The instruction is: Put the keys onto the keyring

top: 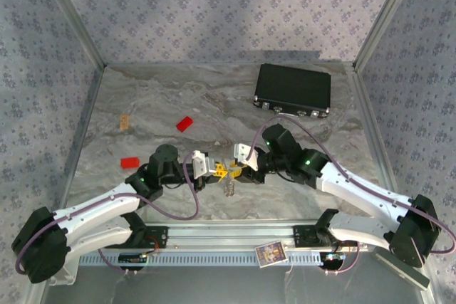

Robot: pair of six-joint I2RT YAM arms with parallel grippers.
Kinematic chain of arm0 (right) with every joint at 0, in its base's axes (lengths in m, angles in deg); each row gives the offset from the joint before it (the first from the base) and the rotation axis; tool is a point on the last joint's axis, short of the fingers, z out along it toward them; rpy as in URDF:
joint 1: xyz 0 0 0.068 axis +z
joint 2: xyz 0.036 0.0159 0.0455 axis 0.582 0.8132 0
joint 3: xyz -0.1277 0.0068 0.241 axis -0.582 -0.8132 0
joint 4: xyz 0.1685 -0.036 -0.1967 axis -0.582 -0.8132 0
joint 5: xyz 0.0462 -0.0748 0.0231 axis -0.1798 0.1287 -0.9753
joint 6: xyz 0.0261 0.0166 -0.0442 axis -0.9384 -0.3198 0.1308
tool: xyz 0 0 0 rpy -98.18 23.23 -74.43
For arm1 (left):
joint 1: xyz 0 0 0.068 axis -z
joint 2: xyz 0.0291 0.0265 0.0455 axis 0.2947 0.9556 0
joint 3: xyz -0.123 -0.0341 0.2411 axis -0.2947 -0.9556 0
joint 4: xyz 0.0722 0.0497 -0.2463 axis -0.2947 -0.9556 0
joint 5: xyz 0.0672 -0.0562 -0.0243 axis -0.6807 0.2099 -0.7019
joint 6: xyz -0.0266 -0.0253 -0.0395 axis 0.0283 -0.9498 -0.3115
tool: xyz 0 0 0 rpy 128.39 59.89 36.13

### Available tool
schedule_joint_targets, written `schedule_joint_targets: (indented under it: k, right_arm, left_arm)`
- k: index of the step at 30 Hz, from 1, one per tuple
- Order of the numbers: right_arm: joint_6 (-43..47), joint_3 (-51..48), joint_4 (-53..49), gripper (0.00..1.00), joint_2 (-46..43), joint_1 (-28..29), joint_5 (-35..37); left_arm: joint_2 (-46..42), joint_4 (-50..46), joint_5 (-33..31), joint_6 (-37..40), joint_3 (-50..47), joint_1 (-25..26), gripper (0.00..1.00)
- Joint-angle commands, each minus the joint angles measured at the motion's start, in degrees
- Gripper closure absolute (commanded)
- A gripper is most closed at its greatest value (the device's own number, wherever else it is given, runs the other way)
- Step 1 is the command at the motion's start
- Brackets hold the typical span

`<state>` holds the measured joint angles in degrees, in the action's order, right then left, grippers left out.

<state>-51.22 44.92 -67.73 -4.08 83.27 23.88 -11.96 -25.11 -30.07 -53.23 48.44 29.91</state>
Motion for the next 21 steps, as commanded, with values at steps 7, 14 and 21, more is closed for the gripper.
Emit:
schedule_joint_targets:
  k: [7,14,21]
  right_arm:
    - [-1.74,-0.10,2.98,1.00,1.63,-0.11,-3.77]
    - [3.51,4.13,-6.13,1.00,2.73,1.19,1.75]
    - [7.44,8.84,-12.36,1.00,5.68,3.04,6.04]
  left_arm:
    - [-0.26,4.28,2.05,-0.63,-0.03,0.23,1.00]
    - [-0.62,-9.34,-3.94,3.85,4.13,0.22,0.80]
    - [0.97,-13.73,-2.46,5.00,7.02,0.23,0.83]
